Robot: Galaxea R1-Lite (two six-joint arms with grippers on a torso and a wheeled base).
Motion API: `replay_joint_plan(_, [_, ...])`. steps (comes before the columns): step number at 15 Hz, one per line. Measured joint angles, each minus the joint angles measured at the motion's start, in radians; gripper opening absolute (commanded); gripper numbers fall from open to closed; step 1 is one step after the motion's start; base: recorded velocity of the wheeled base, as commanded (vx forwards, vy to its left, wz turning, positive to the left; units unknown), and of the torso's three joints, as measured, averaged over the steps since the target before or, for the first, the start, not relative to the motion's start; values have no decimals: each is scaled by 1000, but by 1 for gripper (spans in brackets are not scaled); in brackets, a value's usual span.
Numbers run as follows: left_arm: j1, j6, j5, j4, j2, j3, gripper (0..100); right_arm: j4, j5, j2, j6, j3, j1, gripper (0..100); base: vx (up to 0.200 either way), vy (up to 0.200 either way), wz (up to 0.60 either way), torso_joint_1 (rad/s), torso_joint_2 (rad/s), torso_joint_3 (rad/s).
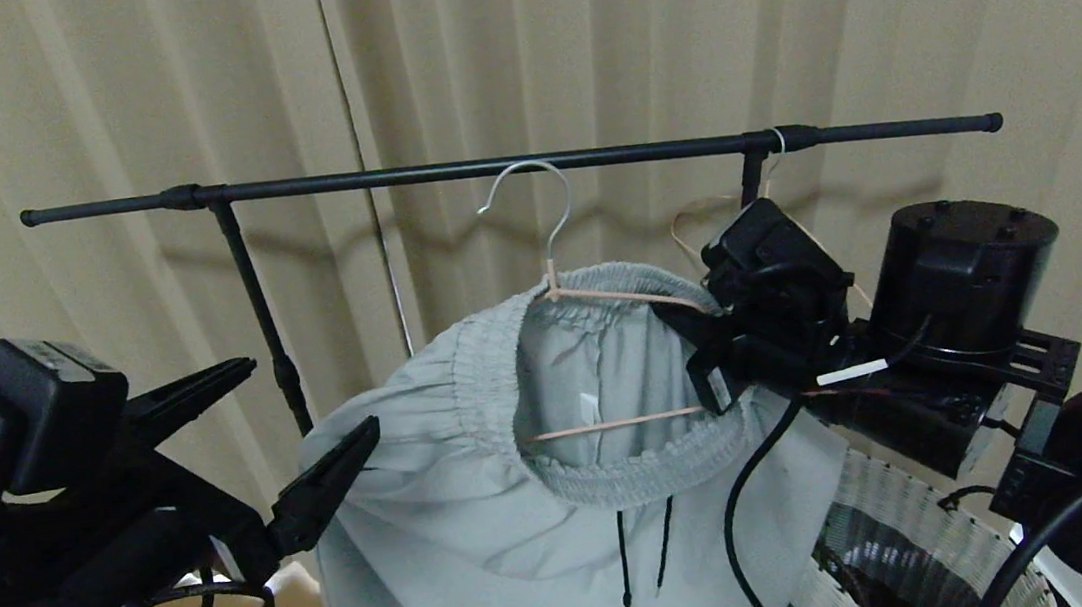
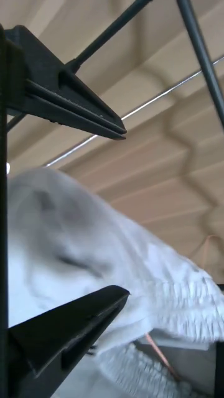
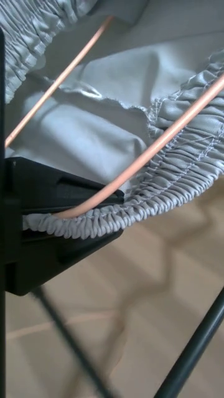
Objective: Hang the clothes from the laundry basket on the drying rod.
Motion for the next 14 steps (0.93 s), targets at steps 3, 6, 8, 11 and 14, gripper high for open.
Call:
replay_joint_plan(3, [17, 0, 0, 4, -33, 25, 100, 0, 2, -29, 1, 6, -32, 0, 0, 0, 0, 0, 0, 0])
replay_joint_plan(6, [61, 4, 0, 6, -42, 85, 100, 3, 3, -65, 2, 6, -43, 0, 0, 0, 0, 0, 0, 0])
replay_joint_plan(8, [89, 10, 1, 7, -33, 128, 100, 4, 8, -90, 2, 4, -44, 0, 0, 0, 0, 0, 0, 0])
replay_joint_plan(11, [100, 22, 2, 6, -5, 153, 100, 6, 16, -124, 3, 9, -44, 0, 0, 0, 0, 0, 0, 0])
replay_joint_plan(14, [111, 26, 4, 2, 48, 138, 100, 6, 18, -155, 5, 26, -43, 0, 0, 0, 0, 0, 0, 0])
